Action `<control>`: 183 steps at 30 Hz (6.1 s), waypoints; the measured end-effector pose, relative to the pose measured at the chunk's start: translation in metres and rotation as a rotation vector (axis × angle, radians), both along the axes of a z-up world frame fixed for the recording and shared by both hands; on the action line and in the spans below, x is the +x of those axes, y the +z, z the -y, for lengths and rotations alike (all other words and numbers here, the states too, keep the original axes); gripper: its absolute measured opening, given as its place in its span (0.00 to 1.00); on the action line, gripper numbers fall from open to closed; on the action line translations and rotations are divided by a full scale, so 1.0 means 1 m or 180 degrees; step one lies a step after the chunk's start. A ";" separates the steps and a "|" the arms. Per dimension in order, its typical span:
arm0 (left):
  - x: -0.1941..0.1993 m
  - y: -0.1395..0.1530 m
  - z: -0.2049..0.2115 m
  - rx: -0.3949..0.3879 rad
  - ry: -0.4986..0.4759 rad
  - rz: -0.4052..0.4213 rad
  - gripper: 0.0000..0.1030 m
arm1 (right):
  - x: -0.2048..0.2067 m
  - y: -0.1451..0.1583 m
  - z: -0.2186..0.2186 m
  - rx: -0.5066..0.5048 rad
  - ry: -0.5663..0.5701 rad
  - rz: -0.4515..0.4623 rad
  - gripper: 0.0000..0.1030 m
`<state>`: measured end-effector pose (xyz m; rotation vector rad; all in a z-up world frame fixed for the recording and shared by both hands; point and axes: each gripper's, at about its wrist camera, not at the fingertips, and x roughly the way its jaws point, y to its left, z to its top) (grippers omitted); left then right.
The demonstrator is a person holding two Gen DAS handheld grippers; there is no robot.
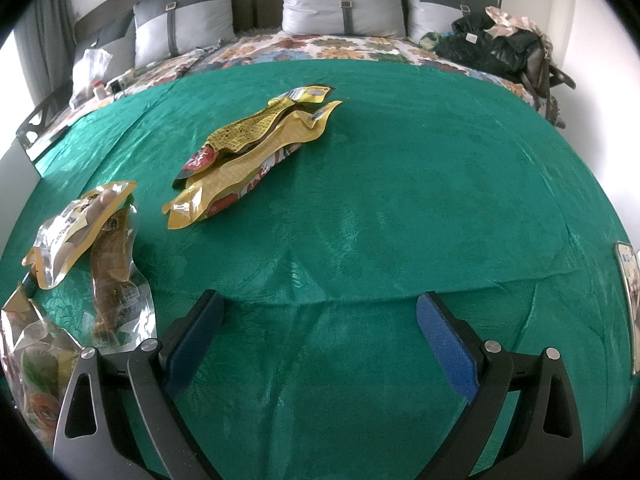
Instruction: Organize snacks
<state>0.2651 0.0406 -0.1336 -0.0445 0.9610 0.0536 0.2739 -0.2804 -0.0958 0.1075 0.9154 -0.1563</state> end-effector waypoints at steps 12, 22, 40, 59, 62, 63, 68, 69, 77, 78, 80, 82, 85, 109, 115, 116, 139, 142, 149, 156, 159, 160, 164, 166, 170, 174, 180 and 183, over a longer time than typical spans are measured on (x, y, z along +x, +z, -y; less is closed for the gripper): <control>0.000 -0.001 0.000 0.0001 0.0001 0.0002 1.00 | 0.001 0.000 0.000 0.0000 -0.0001 0.0000 0.96; 0.000 -0.001 0.000 0.0001 0.0001 0.0002 1.00 | 0.001 0.000 0.000 0.0000 -0.0001 -0.0002 0.96; 0.004 0.001 0.001 -0.0002 0.0003 0.0006 1.00 | 0.000 0.000 -0.001 -0.0001 -0.0002 -0.0003 0.96; 0.004 0.000 0.001 0.0002 0.0004 0.0012 1.00 | 0.000 0.000 -0.002 -0.0001 -0.0003 -0.0002 0.96; 0.004 0.000 0.001 0.0003 0.0005 0.0015 1.00 | 0.000 0.000 -0.001 -0.0001 -0.0003 -0.0001 0.96; 0.004 0.000 0.001 0.0004 0.0005 0.0015 1.00 | 0.000 0.000 -0.001 -0.0001 -0.0003 -0.0001 0.96; 0.004 0.000 0.001 0.0006 0.0007 0.0018 1.00 | 0.000 0.000 -0.001 -0.0001 -0.0003 -0.0001 0.96; 0.004 0.000 0.001 0.0007 0.0007 0.0019 1.00 | 0.000 0.000 -0.002 -0.0001 -0.0003 0.0000 0.96; 0.004 -0.001 0.001 0.0007 0.0007 0.0019 1.00 | 0.000 0.000 -0.002 -0.0002 -0.0003 -0.0001 0.96; 0.004 0.000 0.001 0.0007 0.0006 0.0019 1.00 | 0.001 0.000 -0.001 -0.0002 -0.0003 -0.0001 0.96; 0.004 -0.001 0.001 0.0008 0.0008 0.0022 1.00 | 0.001 0.000 -0.001 -0.0002 -0.0003 -0.0002 0.96; 0.004 -0.001 0.001 0.0009 0.0008 0.0022 1.00 | 0.001 0.000 -0.001 -0.0002 -0.0003 -0.0002 0.96; 0.004 -0.001 0.001 0.0012 0.0009 0.0024 1.00 | 0.000 0.000 -0.002 -0.0002 -0.0003 -0.0003 0.96; 0.005 -0.002 0.000 0.0024 0.0016 0.0039 1.00 | 0.000 0.001 -0.002 -0.0003 -0.0004 -0.0006 0.96; 0.005 -0.002 0.000 0.0025 0.0017 0.0042 1.00 | 0.001 0.001 -0.002 -0.0003 -0.0004 -0.0006 0.96; 0.005 -0.002 0.000 0.0024 0.0017 0.0042 1.00 | 0.000 0.001 -0.002 -0.0003 -0.0004 -0.0006 0.96; 0.005 -0.003 0.000 0.0028 0.0017 0.0045 1.00 | 0.000 0.001 -0.002 -0.0004 -0.0004 -0.0010 0.96; 0.005 -0.003 0.000 0.0029 0.0017 0.0047 1.00 | 0.000 0.001 -0.002 -0.0004 -0.0004 -0.0010 0.96; 0.005 -0.003 0.000 0.0029 0.0017 0.0047 1.00 | 0.001 0.001 -0.002 -0.0004 -0.0005 -0.0009 0.96; 0.005 -0.003 0.000 0.0030 0.0017 0.0047 1.00 | 0.001 0.002 -0.002 -0.0004 -0.0005 -0.0010 0.96; 0.005 -0.003 0.000 0.0029 0.0017 0.0047 1.00 | 0.001 0.002 -0.002 -0.0004 -0.0006 -0.0010 0.96; 0.005 -0.003 0.000 0.0029 0.0017 0.0047 1.00 | 0.001 0.002 -0.002 -0.0005 -0.0009 -0.0011 0.96; 0.005 -0.004 0.000 0.0030 0.0017 0.0047 1.00 | 0.002 0.000 -0.001 -0.0004 -0.0038 -0.0012 0.96; 0.005 -0.004 0.000 0.0030 0.0017 0.0048 1.00 | 0.004 0.000 0.001 -0.0006 -0.0039 -0.0013 0.96; 0.005 -0.004 0.000 0.0031 0.0019 0.0051 1.00 | 0.008 0.000 0.002 0.0002 -0.0064 -0.0022 0.96; 0.006 -0.004 0.000 0.0035 0.0020 0.0054 1.00 | -0.015 0.019 0.004 0.0013 0.0011 0.0008 0.93; 0.006 -0.004 0.000 0.0039 0.0021 0.0055 1.00 | -0.099 0.058 -0.015 0.0074 0.0478 0.0077 0.94; 0.006 -0.003 -0.001 0.0041 0.0023 0.0055 1.00 | -0.143 0.062 -0.026 0.0071 0.0587 0.0168 0.94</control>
